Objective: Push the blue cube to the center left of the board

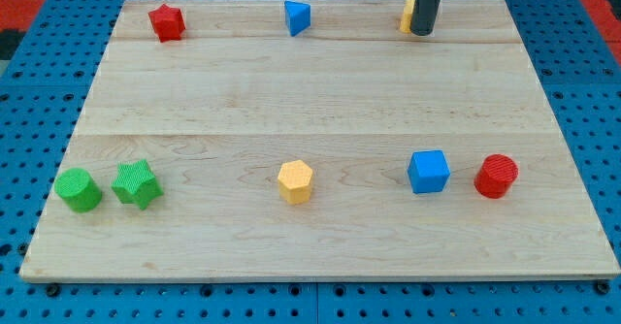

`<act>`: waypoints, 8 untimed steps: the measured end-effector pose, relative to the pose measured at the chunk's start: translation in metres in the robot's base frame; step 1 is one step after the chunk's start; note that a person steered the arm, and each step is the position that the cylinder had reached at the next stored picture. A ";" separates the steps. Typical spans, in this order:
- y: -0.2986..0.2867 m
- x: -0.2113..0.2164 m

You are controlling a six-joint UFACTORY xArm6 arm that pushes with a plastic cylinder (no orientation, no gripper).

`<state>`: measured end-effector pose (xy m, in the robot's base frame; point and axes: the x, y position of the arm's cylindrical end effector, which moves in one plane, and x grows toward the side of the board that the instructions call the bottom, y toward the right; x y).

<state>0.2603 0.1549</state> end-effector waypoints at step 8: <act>-0.004 0.176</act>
<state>0.4361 0.1514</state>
